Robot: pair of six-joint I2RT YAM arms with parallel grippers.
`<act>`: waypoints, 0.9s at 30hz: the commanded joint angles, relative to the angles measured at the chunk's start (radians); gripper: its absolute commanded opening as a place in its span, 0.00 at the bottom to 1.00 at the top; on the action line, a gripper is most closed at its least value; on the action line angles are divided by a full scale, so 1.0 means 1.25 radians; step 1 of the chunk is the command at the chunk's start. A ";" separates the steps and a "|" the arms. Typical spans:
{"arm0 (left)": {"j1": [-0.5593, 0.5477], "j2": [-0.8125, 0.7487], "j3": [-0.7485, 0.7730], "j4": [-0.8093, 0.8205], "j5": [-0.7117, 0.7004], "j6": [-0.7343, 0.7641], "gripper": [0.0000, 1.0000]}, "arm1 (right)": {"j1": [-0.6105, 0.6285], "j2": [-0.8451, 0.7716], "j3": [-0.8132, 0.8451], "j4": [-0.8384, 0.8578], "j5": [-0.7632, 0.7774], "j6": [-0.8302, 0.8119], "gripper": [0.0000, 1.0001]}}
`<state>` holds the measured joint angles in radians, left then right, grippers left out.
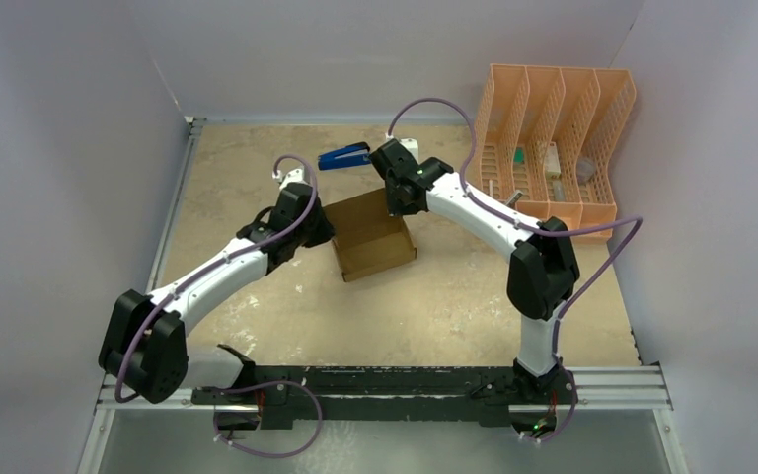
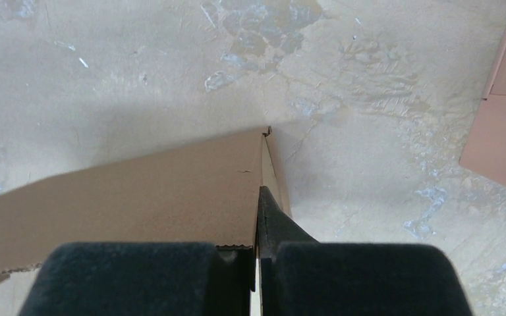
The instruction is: Fold the paper box
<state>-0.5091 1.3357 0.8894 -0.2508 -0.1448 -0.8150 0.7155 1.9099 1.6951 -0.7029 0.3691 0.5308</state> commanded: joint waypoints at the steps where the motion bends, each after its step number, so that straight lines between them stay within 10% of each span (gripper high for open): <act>1: -0.016 -0.067 -0.012 0.109 0.077 0.005 0.00 | 0.018 -0.017 -0.022 0.059 0.036 0.033 0.00; 18: -0.049 -0.088 -0.155 0.262 0.058 0.019 0.00 | 0.024 -0.197 -0.443 0.547 -0.019 -0.117 0.02; 27: -0.060 -0.121 -0.155 0.215 0.022 0.073 0.02 | 0.023 -0.311 -0.464 0.531 -0.054 -0.115 0.46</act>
<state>-0.5678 1.2396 0.6876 -0.0669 -0.1089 -0.7605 0.7380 1.6123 1.1213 -0.0719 0.3508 0.3897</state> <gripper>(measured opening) 0.015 0.403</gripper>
